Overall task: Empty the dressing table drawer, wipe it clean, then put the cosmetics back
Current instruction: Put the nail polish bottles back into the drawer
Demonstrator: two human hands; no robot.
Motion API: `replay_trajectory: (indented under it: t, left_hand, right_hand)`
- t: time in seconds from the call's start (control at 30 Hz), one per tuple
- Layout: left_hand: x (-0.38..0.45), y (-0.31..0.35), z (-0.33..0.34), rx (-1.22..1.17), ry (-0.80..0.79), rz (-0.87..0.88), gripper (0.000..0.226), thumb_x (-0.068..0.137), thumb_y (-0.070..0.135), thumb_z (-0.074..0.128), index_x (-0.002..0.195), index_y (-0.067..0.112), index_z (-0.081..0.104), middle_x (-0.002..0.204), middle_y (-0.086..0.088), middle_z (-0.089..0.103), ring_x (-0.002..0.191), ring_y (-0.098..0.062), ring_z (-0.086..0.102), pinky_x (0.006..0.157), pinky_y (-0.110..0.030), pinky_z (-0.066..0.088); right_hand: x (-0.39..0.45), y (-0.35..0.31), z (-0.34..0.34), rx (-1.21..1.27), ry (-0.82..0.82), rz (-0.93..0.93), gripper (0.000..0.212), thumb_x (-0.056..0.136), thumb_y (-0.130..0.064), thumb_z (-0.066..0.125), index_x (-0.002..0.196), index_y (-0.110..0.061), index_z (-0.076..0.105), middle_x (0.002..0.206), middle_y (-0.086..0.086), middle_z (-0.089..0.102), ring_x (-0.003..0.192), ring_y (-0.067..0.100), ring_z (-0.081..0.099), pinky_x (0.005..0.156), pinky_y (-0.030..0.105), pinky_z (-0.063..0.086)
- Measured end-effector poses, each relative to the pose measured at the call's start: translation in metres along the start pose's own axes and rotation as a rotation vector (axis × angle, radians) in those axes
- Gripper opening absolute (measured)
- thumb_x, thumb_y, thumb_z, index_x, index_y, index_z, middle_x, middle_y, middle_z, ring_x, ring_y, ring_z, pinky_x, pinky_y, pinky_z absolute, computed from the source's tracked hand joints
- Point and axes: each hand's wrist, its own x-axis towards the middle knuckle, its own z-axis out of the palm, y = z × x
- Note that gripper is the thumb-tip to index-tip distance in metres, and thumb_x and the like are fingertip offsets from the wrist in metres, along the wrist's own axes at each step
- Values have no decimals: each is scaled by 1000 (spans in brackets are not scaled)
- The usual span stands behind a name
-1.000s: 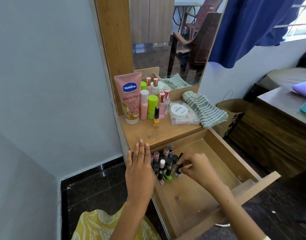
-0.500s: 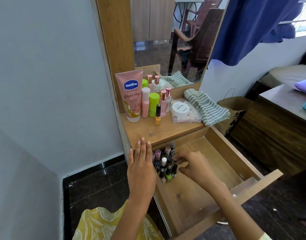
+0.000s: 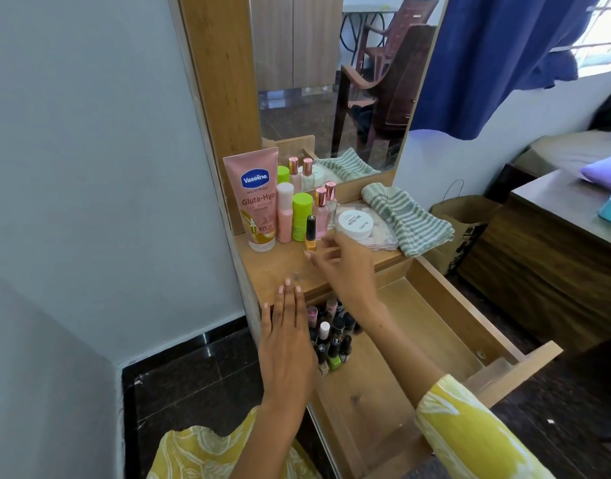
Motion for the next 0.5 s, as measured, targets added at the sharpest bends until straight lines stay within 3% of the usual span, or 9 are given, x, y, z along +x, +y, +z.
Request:
replay_trajectory:
  t: [0.07, 0.2, 0.33, 0.5]
  left_hand:
    - [0, -2, 2, 53, -51, -4, 68, 99, 18, 29, 140, 8, -24, 150, -10, -27, 142, -23, -20, 110, -38, -18]
    - [0, -2, 1, 77, -80, -13, 69, 100, 18, 27, 139, 10, -28, 148, -8, -32, 136, -21, -31, 110, -37, -19]
    - [0, -3, 1, 48, -79, -20, 68, 99, 17, 28, 140, 10, -26, 147, -8, -32, 138, -22, -28, 108, -37, -21]
    - [-3, -1, 1, -36, 3, -14, 67, 97, 10, 33, 145, 9, -14, 152, -7, -22, 140, -22, -20, 115, -38, -11]
  right_hand:
    - [6, -4, 10, -39, 43, 4, 35, 75, -44, 75, 93, -16, 63, 83, -5, 67, 75, 11, 62, 69, 30, 50]
    - [15, -9, 19, -93, 95, 17, 27, 78, -38, 72, 89, -14, 65, 81, -2, 68, 75, 14, 62, 65, 28, 44]
    - [7, -10, 10, -92, 53, 9, 20, 78, -31, 71, 87, -14, 68, 80, -2, 69, 76, 15, 62, 66, 31, 47]
    - [-28, 0, -26, -94, 4, -24, 17, 73, -35, 75, 79, -23, 65, 72, -10, 67, 69, 8, 63, 64, 29, 51]
